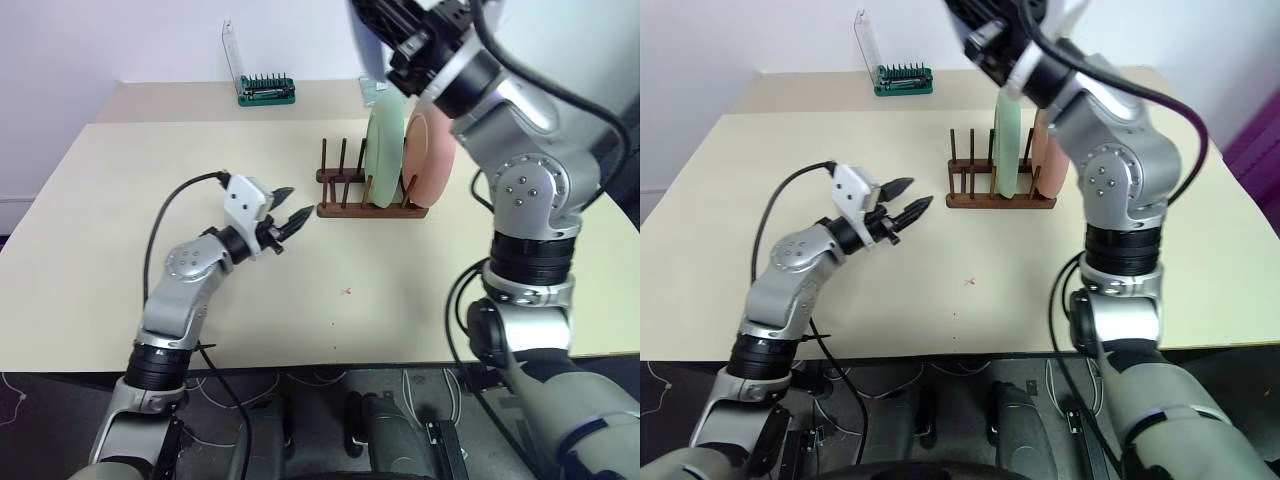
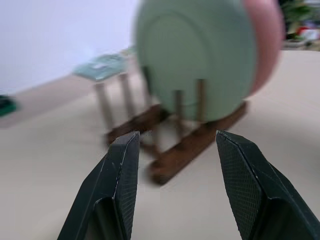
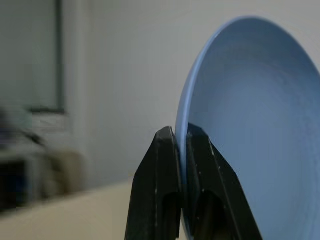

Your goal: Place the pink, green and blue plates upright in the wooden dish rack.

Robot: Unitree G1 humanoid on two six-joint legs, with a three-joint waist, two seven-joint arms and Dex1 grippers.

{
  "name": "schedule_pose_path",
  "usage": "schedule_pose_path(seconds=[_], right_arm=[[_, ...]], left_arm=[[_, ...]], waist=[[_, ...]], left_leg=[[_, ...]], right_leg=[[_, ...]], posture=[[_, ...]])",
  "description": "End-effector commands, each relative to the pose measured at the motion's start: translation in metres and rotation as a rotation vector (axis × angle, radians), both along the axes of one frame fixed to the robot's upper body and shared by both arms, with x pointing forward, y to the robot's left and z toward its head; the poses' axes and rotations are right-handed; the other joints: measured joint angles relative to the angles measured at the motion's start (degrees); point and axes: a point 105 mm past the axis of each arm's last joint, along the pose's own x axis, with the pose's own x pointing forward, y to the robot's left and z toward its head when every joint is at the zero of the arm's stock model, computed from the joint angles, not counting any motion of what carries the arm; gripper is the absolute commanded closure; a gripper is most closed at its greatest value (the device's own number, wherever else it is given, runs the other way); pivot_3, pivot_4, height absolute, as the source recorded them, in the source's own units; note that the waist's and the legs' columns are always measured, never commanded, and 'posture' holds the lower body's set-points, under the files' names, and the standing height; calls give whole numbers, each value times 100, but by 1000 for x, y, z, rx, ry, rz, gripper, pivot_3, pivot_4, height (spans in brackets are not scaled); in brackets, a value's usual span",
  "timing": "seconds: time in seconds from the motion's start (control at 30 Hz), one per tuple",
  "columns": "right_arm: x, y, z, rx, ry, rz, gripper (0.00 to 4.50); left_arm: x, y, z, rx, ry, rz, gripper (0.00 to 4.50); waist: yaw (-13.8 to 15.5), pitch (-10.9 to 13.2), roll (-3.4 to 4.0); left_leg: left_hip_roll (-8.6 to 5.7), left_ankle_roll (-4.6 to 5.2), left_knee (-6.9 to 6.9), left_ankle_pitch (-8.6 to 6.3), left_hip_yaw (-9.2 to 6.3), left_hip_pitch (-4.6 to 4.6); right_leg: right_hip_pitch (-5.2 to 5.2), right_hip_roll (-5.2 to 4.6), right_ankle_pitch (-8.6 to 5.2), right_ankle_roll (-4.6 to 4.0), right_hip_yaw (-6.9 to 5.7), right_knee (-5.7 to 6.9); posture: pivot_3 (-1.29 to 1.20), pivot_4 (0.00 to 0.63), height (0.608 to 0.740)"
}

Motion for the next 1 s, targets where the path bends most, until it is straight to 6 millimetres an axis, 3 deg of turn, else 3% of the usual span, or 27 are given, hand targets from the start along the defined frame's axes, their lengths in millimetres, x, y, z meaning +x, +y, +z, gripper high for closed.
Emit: schedule_pose_path(seconds=[0.03,0.2,0.3,0.53,1.0], right_arm=[[3,6,-2,111,169,53,4477],[29,16,-41,142,438,11,4477],[37,16,-55,158,505,-7,4477],[53,6,-65,196,570,-65,4477],[83,6,-83,232,757,-90,4477]], left_arm=[[-7,16,10,9,-46,0,2011],[-14,25,2,38,-11,-15,2011],[-15,26,0,40,1,-18,2011],[-19,18,-3,37,15,-53,2011],[-26,10,-8,49,36,-86,2011]], waist=[[8,-1,-2],[20,-3,-3],[11,-2,-3],[-84,-2,-3],[-134,-2,-3]], left_leg=[[0,-1,3,0,-1,0],[-2,-1,6,0,5,-3],[-3,-1,3,0,7,-5],[-3,-1,1,0,7,-4],[-2,0,-5,0,5,-3]], right_leg=[[2,-2,0,-1,-2,0],[4,-15,-6,-12,-3,-7],[2,-15,-3,-7,-3,-9],[1,-10,0,0,-3,-8],[-2,-3,0,1,-2,-7]], posture=[[0,150,730],[0,150,730],[0,150,730],[0,150,730],[0,150,730]])
